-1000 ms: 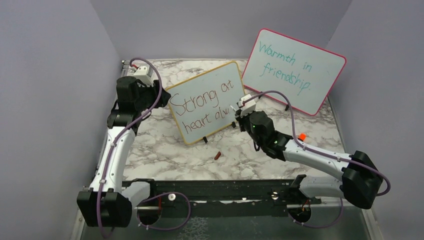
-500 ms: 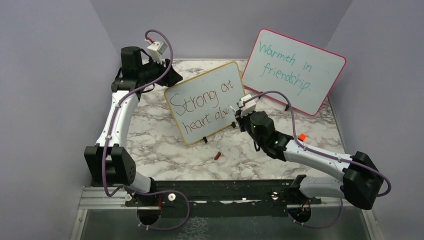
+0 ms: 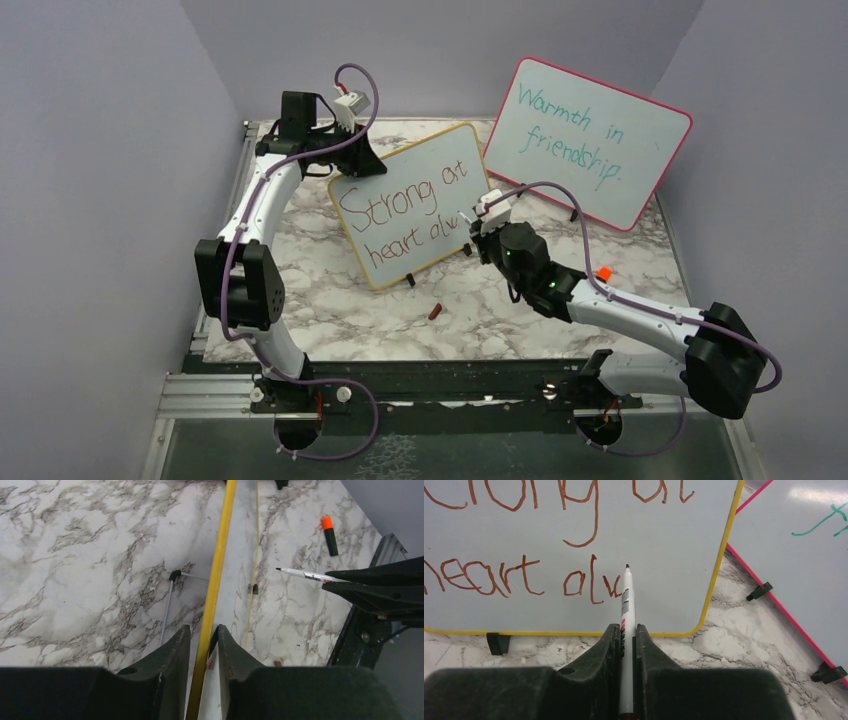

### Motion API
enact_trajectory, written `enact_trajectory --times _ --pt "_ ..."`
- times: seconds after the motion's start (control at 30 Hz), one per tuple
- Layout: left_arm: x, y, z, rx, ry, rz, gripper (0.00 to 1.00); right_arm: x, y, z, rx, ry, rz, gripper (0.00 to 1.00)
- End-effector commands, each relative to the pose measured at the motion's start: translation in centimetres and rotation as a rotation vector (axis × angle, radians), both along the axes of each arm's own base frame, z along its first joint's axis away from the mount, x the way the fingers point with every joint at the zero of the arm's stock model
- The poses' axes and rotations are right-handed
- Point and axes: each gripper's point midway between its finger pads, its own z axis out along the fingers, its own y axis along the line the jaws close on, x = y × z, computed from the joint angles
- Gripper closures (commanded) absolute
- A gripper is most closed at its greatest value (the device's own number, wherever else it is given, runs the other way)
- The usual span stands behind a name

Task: Write a sentence on the whiteboard

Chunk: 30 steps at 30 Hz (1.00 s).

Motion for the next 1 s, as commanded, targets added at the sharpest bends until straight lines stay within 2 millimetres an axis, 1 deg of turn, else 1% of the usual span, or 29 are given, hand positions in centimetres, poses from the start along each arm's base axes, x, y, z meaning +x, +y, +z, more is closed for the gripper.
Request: enact_trajectory --times 0.0,0.1,0.17,0.2,0.3,0.43,0.57,0.67,0.77,0.83,0.97 --pt "-1.0 -0.6 0.3 -0.03 0.01 -0.1 0.81 0.5 -0.1 0.6 -0.017 -0.011 -0.012 0.99" --pt "-1.4 -0.2 -0.6 0.0 0.029 -0.117 0.93 0.4 -0.3 0.3 -0.025 -0.012 -0.015 0.99" --pt "-1.7 0.1 -1.2 0.021 0.034 -0.125 0.99 0.3 -0.2 -0.1 -0.032 -0.005 -0.005 0.99" --pt "-1.8 0.3 -1.5 0.033 0.043 -0.122 1.0 0.3 -0.2 -0.2 -0.036 0.001 -0.005 0.99" --pt "-2.5 0.7 -1.7 0.06 0.036 -0.148 1.0 0.3 -0.4 -0.5 -0.044 0.006 -0.011 0.99" --pt "-3.0 1.4 -1.5 0.096 0.017 -0.154 1.0 0.0 0.0 -1.0 -0.051 0.019 0.015 0.99" --pt "-3.2 2.2 -1.4 0.124 0.005 -0.152 1.0 -0.2 0.2 -2.2 -0.07 0.044 0.035 0.99" --pt "-3.4 2.2 -1.3 0.117 0.005 -0.164 1.0 -0.1 0.2 -2.6 -0.075 0.041 0.03 0.99" --pt "-3.6 2.0 -2.0 0.109 0.026 -0.171 1.0 0.3 0.0 -2.8 -0.084 0.02 0.02 0.99" --pt "-3.7 2.0 -2.4 0.106 0.041 -0.171 1.0 0.5 0.3 -2.8 -0.082 0.013 0.022 1.0" --pt "-3.8 2.0 -2.3 0.101 0.039 -0.175 1.0 0.7 0.7 -3.0 -0.079 0.008 0.03 0.99"
